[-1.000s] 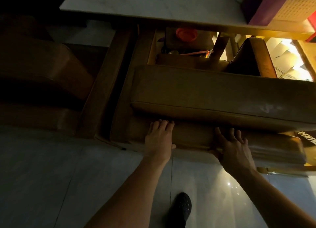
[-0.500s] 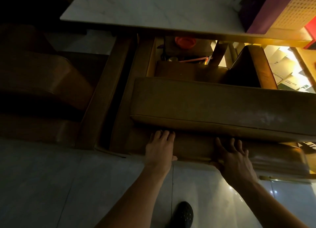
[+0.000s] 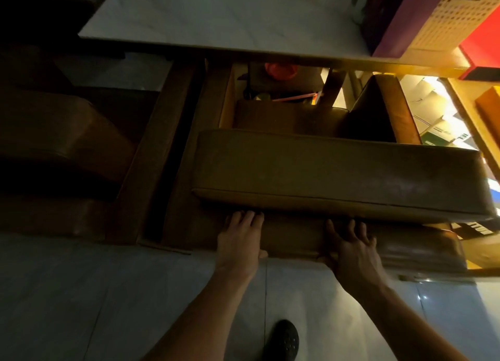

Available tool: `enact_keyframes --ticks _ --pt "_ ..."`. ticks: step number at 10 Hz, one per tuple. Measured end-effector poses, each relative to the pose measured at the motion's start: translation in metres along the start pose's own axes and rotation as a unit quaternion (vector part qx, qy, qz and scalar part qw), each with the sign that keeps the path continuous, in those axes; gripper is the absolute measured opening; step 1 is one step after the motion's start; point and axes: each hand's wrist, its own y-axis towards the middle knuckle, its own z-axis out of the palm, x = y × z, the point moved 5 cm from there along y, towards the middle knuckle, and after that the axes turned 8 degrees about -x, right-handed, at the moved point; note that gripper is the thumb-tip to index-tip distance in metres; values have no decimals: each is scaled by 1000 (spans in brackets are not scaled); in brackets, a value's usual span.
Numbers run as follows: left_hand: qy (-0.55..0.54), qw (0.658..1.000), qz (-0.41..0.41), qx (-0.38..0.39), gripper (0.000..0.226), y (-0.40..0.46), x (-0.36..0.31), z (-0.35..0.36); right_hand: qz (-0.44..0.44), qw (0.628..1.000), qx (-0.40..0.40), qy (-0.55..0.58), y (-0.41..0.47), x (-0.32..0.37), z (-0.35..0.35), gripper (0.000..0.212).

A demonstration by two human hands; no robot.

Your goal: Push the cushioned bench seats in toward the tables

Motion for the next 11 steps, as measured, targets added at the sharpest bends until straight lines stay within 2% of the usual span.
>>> enact_keyframes --ticks 2,5,7,8,9,10,11 --pt "5 999 -19 25 84 0 0 2 -7 1000 -11 -2 0 2 -4 87" --pt "15 998 -46 46 86 -3 -8 -4 -8 999 16 28 0 -2 -13 91" --pt "2 989 -60 137 95 -13 -14 -12 -28 995 61 69 -6 -8 -23 94" --pt "-5 982 -75 174 84 -23 -16 -29 -27 993 87 80 -11 -13 -31 89" --pt "-30 978 -107 178 77 -38 -11 -49 -28 992 85 92 -17 -14 -44 66" --pt "-39 972 -125 197 76 -59 -2 -67 -38 991 70 111 -33 -11 -58 54" --pt "-54 972 -123 190 74 -81 5 -90 -22 992 46 119 -56 -5 -64 60"
